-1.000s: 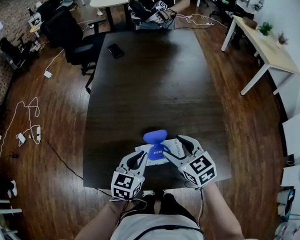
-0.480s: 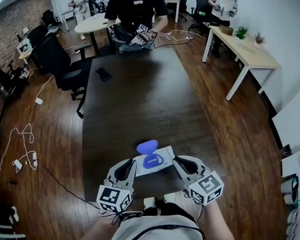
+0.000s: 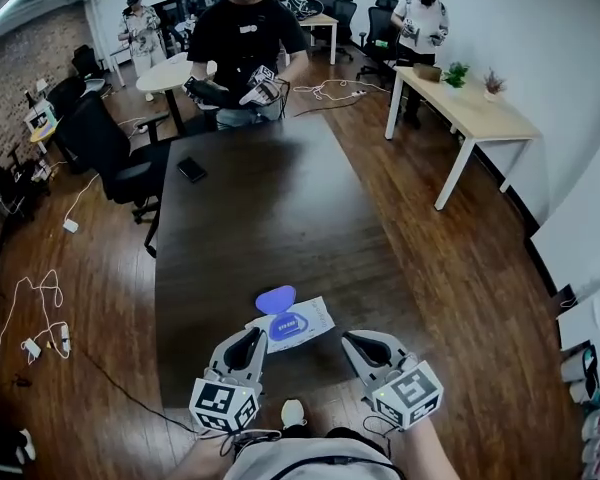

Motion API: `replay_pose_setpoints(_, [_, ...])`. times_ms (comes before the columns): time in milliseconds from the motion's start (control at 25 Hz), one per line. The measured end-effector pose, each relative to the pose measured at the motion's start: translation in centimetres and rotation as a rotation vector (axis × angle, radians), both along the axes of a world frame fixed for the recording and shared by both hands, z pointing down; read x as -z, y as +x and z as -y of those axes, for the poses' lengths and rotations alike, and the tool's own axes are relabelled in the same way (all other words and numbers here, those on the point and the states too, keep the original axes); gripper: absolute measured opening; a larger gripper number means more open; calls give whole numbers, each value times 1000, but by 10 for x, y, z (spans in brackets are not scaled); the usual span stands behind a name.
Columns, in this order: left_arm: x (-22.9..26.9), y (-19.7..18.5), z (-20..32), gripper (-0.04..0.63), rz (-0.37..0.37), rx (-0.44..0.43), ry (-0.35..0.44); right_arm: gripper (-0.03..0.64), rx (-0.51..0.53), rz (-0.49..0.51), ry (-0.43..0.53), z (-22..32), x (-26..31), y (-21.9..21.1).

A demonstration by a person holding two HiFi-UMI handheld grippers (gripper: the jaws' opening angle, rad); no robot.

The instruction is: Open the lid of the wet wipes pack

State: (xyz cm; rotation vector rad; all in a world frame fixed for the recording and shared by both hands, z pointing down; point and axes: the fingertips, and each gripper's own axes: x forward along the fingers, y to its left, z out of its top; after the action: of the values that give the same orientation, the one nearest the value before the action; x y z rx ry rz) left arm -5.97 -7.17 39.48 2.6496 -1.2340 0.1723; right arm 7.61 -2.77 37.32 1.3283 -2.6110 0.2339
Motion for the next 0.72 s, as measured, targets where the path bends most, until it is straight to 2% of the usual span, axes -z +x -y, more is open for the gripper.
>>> replay_pose_setpoints(280, [25, 28, -74, 38, -13, 42, 45, 6, 54, 59, 51, -80, 24, 22])
replay_pose_setpoints(520, [9, 55, -174, 37, -1, 79, 14, 6, 109, 121, 34, -169, 16, 45])
replay_pose_setpoints(720, [14, 53, -241, 37, 6, 121, 0, 6, 135, 128, 11, -226, 7, 54])
